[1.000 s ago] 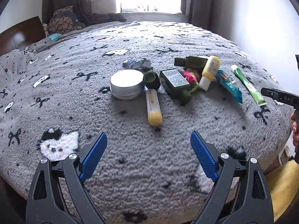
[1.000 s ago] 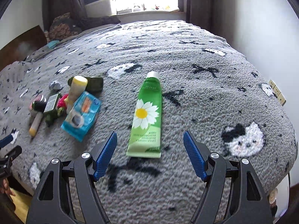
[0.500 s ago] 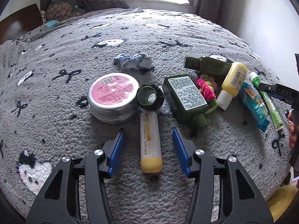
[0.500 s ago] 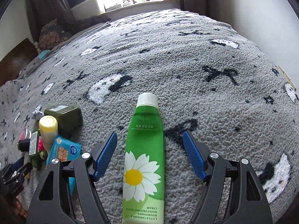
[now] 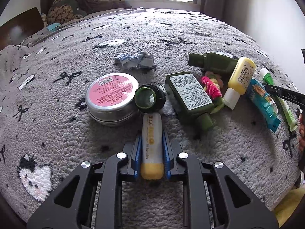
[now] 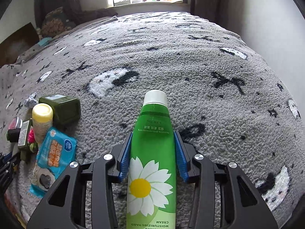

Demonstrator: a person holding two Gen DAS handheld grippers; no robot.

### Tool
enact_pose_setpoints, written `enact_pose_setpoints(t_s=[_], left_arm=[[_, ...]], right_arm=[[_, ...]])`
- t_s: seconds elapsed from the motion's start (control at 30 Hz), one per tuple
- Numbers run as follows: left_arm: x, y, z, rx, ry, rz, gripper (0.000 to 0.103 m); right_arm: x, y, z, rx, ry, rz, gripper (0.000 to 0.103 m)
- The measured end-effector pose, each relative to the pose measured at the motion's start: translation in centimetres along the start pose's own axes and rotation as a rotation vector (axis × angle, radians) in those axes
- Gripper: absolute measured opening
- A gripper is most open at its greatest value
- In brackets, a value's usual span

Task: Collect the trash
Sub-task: 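Close left tool on yellow-capped tube while right tool grasps green daisy tube, then lift both tubes and carry them with both tools toward the bin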

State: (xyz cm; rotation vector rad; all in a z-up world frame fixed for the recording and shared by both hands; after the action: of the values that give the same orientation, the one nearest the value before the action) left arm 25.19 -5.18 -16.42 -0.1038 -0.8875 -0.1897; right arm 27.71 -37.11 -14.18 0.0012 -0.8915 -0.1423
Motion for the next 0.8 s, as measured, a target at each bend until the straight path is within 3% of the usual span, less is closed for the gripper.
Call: enact_pose_setpoints(t_s=[0.53, 0.8], left_arm=[[-2.8, 0.4, 5.2, -0.052, -0.025, -0.036, 0.018], [-3.6, -0.1, 9.0, -0.08, -0.08, -0.029, 0.018]], right_arm=[[-1.1, -1.6, 6.0, 0.022, -0.073, -0.004, 0.043], [-1.4, -0.4, 12.3, 0.092, -0.166, 0.008, 0.043]])
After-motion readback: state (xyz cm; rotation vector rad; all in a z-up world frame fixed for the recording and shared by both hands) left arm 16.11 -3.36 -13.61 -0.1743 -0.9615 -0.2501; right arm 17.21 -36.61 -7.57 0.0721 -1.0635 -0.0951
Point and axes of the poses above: each gripper's, at about its wrist camera, not at the fingertips, and z roughly against the way its jaws point, y to its left, x to its top, the point moved 5 cm from there along -z, roughly the way its jaws point, and after that the axes turned 13 degrees about -y, right-handed, at the moved point
